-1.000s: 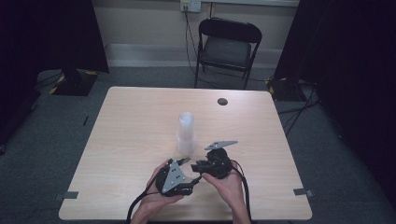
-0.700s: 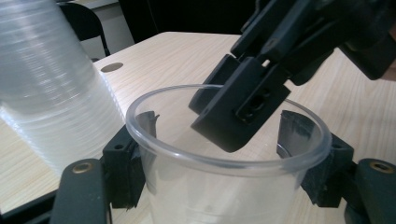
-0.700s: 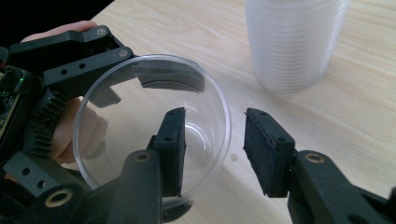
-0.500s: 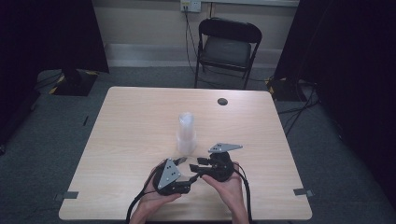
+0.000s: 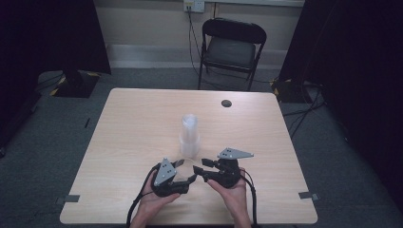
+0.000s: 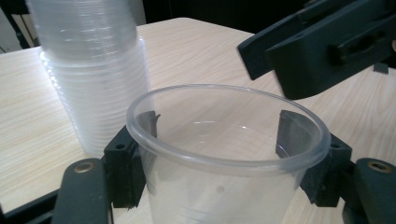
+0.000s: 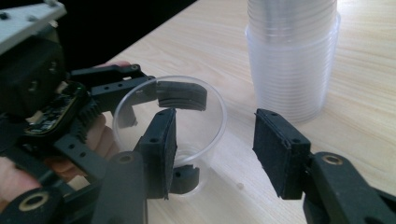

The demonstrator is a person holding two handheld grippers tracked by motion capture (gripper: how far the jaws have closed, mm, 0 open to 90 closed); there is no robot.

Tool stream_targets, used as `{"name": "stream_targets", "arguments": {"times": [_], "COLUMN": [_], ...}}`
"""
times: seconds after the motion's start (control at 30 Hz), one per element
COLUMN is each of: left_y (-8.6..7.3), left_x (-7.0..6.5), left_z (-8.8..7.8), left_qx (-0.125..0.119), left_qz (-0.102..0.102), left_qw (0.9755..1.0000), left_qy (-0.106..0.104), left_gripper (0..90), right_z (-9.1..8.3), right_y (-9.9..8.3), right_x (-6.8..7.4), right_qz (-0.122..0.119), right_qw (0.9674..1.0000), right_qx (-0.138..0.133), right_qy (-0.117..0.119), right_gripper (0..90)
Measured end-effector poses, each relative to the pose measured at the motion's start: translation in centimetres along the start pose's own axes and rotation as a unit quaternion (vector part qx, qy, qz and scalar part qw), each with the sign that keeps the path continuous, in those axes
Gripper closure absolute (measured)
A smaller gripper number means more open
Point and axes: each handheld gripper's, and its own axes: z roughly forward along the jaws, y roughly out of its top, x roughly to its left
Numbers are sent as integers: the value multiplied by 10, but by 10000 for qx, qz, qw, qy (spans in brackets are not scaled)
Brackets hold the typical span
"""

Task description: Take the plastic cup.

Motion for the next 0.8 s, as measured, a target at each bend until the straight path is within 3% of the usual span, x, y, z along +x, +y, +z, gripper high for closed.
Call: {"name": "stream_targets", "arguments": {"times": [0.5,0.8], "left_y": [7,16], "left_x": [19,37], "left_z": [-9,-11], "left_qx": [-178,-326], "left_qz": [-482,-655], "left_qw": [9987,9969], "left_qy": [69,292], "left_gripper": [300,303], "right_z": [-12,-12], "right_y": [-5,-9], "right_x": [-1,-3], "right_qz": [26,78], "right_qw": [9993,9992], "right_qx": [-354,-358], "right_qy": [-74,-185], "right_gripper": [488,473]}}
